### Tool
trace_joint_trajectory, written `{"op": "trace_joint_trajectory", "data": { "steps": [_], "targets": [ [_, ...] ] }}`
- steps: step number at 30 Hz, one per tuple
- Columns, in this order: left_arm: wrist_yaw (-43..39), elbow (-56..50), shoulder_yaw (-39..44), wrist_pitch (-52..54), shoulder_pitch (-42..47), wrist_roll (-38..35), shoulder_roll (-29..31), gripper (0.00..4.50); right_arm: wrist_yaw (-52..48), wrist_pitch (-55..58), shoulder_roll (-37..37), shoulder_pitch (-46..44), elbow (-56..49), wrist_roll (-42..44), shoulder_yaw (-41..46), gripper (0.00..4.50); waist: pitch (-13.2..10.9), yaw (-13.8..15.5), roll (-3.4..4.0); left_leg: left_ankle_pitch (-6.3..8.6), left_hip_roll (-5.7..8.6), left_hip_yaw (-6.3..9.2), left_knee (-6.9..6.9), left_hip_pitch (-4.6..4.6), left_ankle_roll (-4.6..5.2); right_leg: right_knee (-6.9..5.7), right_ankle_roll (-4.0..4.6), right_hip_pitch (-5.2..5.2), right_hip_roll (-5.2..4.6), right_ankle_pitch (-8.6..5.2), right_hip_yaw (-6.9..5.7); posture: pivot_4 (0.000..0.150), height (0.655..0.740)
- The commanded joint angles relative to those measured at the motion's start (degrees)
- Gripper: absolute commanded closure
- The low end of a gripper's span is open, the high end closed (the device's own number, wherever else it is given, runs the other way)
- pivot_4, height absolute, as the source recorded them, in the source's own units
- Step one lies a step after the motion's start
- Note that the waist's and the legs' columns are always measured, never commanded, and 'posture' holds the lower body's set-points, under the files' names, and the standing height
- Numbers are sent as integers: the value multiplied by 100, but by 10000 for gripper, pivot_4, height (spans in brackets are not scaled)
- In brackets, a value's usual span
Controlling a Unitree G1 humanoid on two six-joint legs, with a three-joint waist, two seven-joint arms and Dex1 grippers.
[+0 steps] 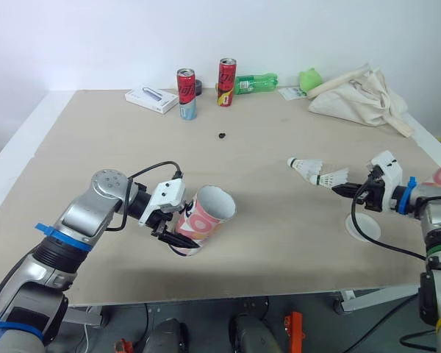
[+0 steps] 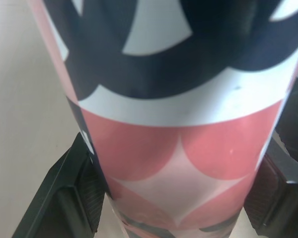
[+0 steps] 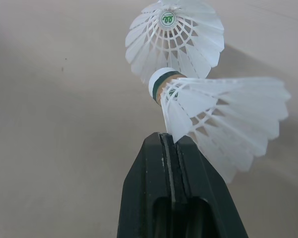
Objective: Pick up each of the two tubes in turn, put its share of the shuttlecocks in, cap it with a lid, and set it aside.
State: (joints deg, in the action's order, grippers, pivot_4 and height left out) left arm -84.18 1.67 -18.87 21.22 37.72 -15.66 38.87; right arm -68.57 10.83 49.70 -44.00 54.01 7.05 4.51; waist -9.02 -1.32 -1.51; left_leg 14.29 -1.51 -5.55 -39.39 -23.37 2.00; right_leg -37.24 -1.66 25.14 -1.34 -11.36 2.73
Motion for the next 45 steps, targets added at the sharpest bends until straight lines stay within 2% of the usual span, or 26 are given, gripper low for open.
{"op": "trace_joint_trajectory", "data": {
  "steps": [1, 5, 9, 13, 17, 24, 34, 35, 37, 38, 39, 41, 42, 45],
  "targets": [
    [31, -98, 36, -12, -38, 17, 4, 12845, -332, 199, 526, 114, -487, 272, 336, 44284, -1, 9, 1, 0, 1, 1, 0, -1, 0, 0, -1, 0, -1, 0, -1, 1500, 7324],
    [28, -98, 36, -15, -53, 17, 10, 12845, -539, 423, 801, 423, -1441, 555, 528, 44284, 0, 3, 2, 4, 1, -2, 1, -1, 5, 2, -4, 1, -2, -1, 2, 1500, 7324],
    [9, -69, 32, -25, -38, 19, 4, 12845, -741, 967, 976, 1075, -3469, 1149, 802, 44284, 0, 5, 2, 3, -4, 0, 0, 3, 3, 1, -33, 0, 3, -19, 0, 1500, 7324],
    [-35, 43, 19, -62, 31, 42, -21, 12845, -743, 1644, 1025, 1505, -5985, 1904, 832, 44284, 3, 5, 12, 1, -5, 2, 0, 2, 1, -4, -41, 3, 3, -15, -1, 1500, 7324],
    [-81, 202, -3, -101, 155, 83, -81, 12845, -611, 1880, 938, 1277, -7301, 2215, 484, 44284, 1, 16, 4, 1, -6, 12, -2, 1, 1, -2, -33, 0, 2, -21, -12, 1500, 7324],
    [-169, 453, -24, -184, 334, 141, -210, 12845, -628, 1766, 732, 519, -7826, 2169, -349, 44284, 0, 31, 3, 1, -1, 10, -5, -10, 1, 9, -31, 3, -6, -22, -13, 1500, 7324],
    [-175, 611, -30, -278, 395, 194, -350, 12845, -749, 1434, 103, -203, -7529, 1603, -1549, 44284, 0, 39, 3, 2, 0, 13, -6, -19, 2, 9, -30, 8, -6, -22, -17, 1500, 7324],
    [-175, 637, -32, -290, 411, 202, -360, 12845, -751, 1425, 33, -262, -7467, 1528, -1656, 39863, 0, 39, 3, 2, -1, 13, -7, -19, 2, 9, -30, 8, -6, -22, -17, 1500, 7324],
    [-178, 635, -23, -294, 418, 204, -366, 12845, -798, 1441, -39, -326, -7429, 1435, -1813, 35321, 0, 55, 3, 1, -1, 15, -10, -20, 2, 8, -29, 7, -6, -21, -20, 1500, 7324],
    [-175, 642, -18, -299, 423, 212, -376, 12845, -813, 1464, -65, -343, -7426, 1430, -1845, 28569, 0, 59, 3, 1, -1, 19, -14, -24, 2, 8, -29, 8, -6, -21, -24, 1500, 7324],
    [-175, 656, -13, -305, 429, 221, -384, 12845, -800, 1478, -91, -359, -7422, 1417, -1855, 25827, 0, 66, 3, 1, 0, 21, -15, -27, 2, 7, -29, 8, -6, -21, -25, 1500, 7324],
    [-184, 659, -3, -309, 427, 227, -383, 12845, -719, 1637, -138, -394, -7433, 1520, -1761, 14592, 0, 67, 3, 2, 1, 21, -17, -33, 2, 8, -29, 11, -8, -21, -25, 1500, 7324],
    [-184, 655, 1, -309, 425, 229, -379, 12845, -773, 1675, -66, -357, -7467, 1639, -1625, 10848, 0, 68, 3, 2, 2, 21, -17, -35, 3, 8, -29, 12, -9, -21, -25, 1500, 7324],
    [-171, 650, 2, -310, 423, 234, -388, 12845, -836, 1891, 196, -200, -7484, 1990, -1149, 10848, 0, 102, 3, 2, 3, 25, -19, -39, 3, 9, -24, 14, -11, -18, -28, 1500, 7324]
  ]
}}
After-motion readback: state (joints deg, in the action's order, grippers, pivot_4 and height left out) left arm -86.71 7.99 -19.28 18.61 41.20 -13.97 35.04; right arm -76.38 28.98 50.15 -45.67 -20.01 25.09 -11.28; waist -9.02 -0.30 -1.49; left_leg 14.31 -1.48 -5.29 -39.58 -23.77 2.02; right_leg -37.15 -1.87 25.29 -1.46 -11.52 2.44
